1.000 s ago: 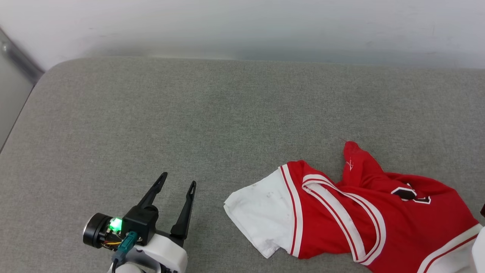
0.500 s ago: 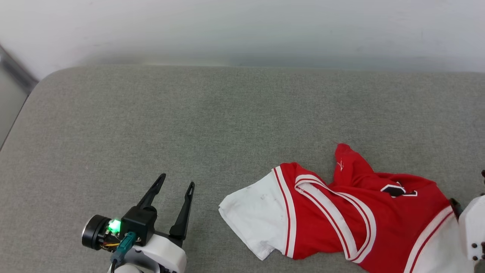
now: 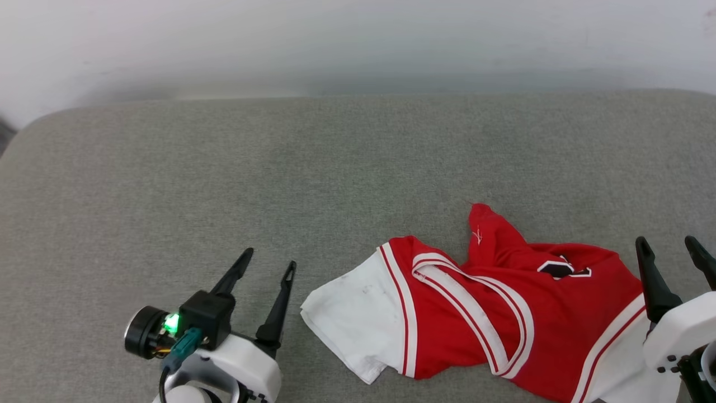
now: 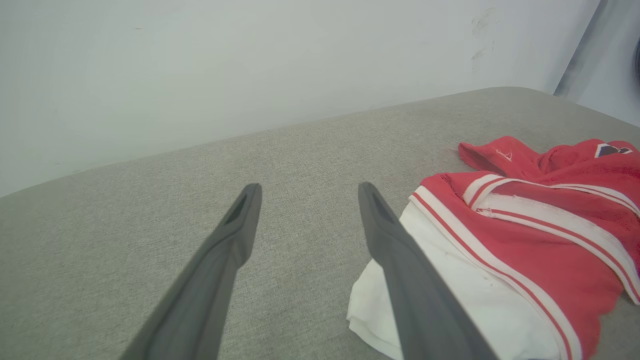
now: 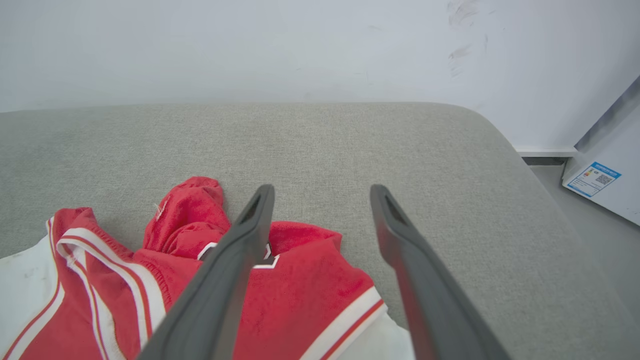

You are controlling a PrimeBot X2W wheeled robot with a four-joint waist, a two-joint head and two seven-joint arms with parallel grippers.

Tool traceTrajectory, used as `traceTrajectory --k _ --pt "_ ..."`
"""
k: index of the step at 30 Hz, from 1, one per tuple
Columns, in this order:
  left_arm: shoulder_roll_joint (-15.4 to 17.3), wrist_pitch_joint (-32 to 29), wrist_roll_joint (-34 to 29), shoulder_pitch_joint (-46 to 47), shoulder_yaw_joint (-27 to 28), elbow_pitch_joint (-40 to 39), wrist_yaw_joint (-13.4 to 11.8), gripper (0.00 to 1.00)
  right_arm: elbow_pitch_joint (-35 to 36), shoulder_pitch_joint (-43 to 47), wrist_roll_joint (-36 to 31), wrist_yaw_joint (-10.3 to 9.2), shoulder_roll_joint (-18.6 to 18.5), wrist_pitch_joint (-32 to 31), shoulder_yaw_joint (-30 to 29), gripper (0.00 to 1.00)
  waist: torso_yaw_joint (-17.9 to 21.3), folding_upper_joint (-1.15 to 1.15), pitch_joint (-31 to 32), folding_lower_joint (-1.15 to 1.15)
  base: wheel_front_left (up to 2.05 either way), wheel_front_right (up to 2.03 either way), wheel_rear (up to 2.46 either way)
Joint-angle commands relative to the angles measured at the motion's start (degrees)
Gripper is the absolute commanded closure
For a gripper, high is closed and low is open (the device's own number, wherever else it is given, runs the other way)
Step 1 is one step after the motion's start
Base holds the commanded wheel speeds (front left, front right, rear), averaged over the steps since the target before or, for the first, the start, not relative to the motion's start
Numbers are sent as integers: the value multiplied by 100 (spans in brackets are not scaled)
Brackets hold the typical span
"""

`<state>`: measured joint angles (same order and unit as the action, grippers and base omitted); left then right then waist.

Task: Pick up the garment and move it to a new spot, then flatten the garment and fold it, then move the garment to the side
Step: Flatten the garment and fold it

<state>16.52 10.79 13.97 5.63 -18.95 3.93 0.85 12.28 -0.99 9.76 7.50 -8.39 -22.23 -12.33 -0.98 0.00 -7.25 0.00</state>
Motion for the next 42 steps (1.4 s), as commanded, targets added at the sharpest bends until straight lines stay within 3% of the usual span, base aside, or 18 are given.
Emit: traceTrajectory --k 1,3,4,8,13,18,19,20,21,31,37,42 --pt "36 -295 87 68 -61 -139 70 0 117 41 2 -2 128 116 -1 0 97 0 -108 0 0 0 0" --pt "78 -838 192 82 -123 -272 111 0 224 15 -30 -2 221 259 11 0 164 0 -193 0 0 0 0" --pt "192 -1840 323 146 -269 -504 175 0 335 -76 -64 -2 310 497 27 0 257 0 -328 0 0 0 0" --pt "314 -3012 497 249 -397 -773 192 0 285 -128 -123 -2 384 693 30 0 373 0 -522 0 0 0 0" --pt "448 -3781 493 428 -465 -751 123 0 141 -176 -126 -2 435 906 125 0 512 0 -745 0 0 0 0" --pt "495 -3995 465 507 -487 -374 82 0 12 -240 -175 -2 471 1078 245 0 605 0 -881 0 0 0 0" --pt "485 -3996 497 509 -489 -271 103 20 -12 -247 -183 -2 476 1100 263 0 616 0 -896 0 0 0 0" --pt "470 -3968 525 518 -484 -185 101 89 -28 -254 -189 -2 480 1121 273 0 625 0 -908 0 0 0 0" --pt "468 -3925 533 522 -478 -96 105 100 -46 -260 -192 -2 485 1141 285 0 631 0 -918 0 0 0 0" --pt "403 -2813 303 860 -145 557 -279 100 -135 -199 -280 -2 491 1065 426 0 457 0 -775 0 0 0 0" --pt "488 -2571 426 707 135 648 -477 100 -139 -39 -250 -2 433 801 529 0 357 0 -624 0 0 0 0" --pt "649 -2504 517 397 320 426 -596 100 107 396 27 -2 330 20 670 0 325 0 -531 0 0 0 0"
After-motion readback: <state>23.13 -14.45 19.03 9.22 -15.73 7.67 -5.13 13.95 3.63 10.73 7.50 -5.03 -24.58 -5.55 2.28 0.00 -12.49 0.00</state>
